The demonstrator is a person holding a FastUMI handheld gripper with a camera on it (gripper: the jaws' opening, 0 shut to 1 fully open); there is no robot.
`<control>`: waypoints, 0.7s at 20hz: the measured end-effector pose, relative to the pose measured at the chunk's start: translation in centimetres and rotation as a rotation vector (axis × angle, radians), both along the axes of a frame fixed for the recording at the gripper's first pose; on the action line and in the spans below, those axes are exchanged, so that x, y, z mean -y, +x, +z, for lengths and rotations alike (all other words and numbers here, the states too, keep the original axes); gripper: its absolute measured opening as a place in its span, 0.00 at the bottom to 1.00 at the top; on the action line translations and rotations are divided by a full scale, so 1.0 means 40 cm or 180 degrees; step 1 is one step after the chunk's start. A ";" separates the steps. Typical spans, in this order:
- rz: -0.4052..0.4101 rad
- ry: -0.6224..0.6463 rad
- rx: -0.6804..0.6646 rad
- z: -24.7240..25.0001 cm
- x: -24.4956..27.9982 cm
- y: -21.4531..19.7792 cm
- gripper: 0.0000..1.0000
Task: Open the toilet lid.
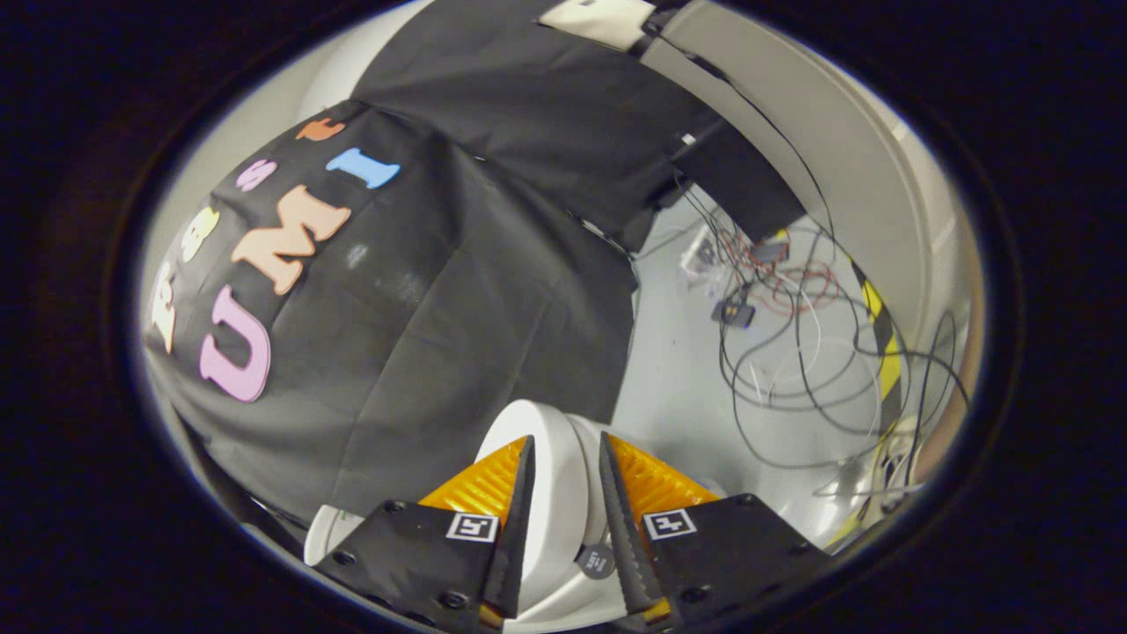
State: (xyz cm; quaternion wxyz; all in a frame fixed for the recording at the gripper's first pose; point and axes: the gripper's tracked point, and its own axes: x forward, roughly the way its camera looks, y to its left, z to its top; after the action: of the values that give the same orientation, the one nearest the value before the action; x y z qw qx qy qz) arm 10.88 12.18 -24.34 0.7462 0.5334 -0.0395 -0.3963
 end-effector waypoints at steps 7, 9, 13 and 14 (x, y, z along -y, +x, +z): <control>0.0027 0.0479 0.0039 -0.107 -0.126 0.012 0.46; 0.0154 0.0609 0.0019 -0.138 -0.162 0.034 0.46; 0.0532 0.0777 -0.0124 -0.196 -0.244 0.085 0.46; 0.0607 0.0782 -0.0122 -0.195 -0.257 0.095 0.46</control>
State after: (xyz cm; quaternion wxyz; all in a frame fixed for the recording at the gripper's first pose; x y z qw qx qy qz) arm 14.69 22.48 -32.16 0.7103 0.6143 0.0743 -0.3356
